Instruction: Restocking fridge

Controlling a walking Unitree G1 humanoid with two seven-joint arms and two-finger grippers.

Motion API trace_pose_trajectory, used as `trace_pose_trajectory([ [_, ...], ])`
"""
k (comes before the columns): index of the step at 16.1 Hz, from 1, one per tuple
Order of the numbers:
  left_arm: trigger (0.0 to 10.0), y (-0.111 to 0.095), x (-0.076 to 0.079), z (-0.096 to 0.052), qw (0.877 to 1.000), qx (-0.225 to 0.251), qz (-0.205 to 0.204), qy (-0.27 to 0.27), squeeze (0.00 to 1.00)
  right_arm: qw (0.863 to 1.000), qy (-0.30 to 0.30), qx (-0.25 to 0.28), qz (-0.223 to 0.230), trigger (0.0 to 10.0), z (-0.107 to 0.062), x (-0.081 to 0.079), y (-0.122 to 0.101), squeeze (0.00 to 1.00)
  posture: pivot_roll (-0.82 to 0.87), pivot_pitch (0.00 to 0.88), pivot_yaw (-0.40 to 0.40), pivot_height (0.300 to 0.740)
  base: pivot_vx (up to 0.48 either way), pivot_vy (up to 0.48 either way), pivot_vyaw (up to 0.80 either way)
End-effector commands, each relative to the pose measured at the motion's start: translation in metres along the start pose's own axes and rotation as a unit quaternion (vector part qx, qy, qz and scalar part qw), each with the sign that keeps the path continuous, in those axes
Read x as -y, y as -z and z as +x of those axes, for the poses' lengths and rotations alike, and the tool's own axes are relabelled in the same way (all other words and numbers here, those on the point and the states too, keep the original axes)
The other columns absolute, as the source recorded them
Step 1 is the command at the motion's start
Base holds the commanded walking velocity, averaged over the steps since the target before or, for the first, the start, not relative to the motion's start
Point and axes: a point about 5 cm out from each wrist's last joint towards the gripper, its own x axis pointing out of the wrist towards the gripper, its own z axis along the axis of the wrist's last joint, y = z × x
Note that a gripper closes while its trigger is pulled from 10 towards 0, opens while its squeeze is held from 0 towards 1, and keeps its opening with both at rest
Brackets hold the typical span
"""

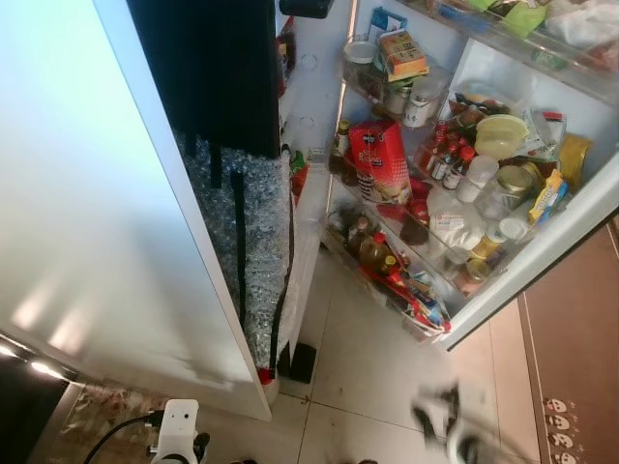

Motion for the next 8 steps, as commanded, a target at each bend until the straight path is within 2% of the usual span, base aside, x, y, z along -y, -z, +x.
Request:
trace_pose_trajectory([
  [1, 10.0, 0.006, 0.001, -0.001, 1.000, -0.013, -0.004, 0.000, 0.00, 1.000, 0.010, -0.012, -0.011, 10.0, -0.001, 0.004, 0.003, 0.00, -0.08, 0.138, -0.018, 0.740, 0.000, 0.000, 0.00],
  [6, 10.0, 0.008, 0.001, -0.002, 1.000, -0.017, -0.008, -0.002, 0.00, 0.997, 0.058, -0.018, 0.046, 10.0, -0.003, 0.004, 0.014, 0.00, -0.07, 0.126, -0.025, 0.740, 0.000, 0.000, 0.00],
  [7, 10.0, 0.009, 0.001, -0.002, 1.000, -0.018, -0.007, -0.002, 0.00, 0.998, 0.052, -0.024, 0.037, 10.0, -0.003, 0.000, 0.018, 0.00, -0.07, 0.124, -0.025, 0.740, 0.000, 0.000, 0.00],
  [8, 10.0, 0.010, 0.000, -0.002, 1.000, -0.019, -0.003, -0.003, 0.00, 0.998, 0.046, -0.026, 0.019, 10.0, -0.003, -0.002, 0.020, 0.00, -0.07, 0.121, -0.027, 0.740, 0.000, 0.000, 0.80],
])
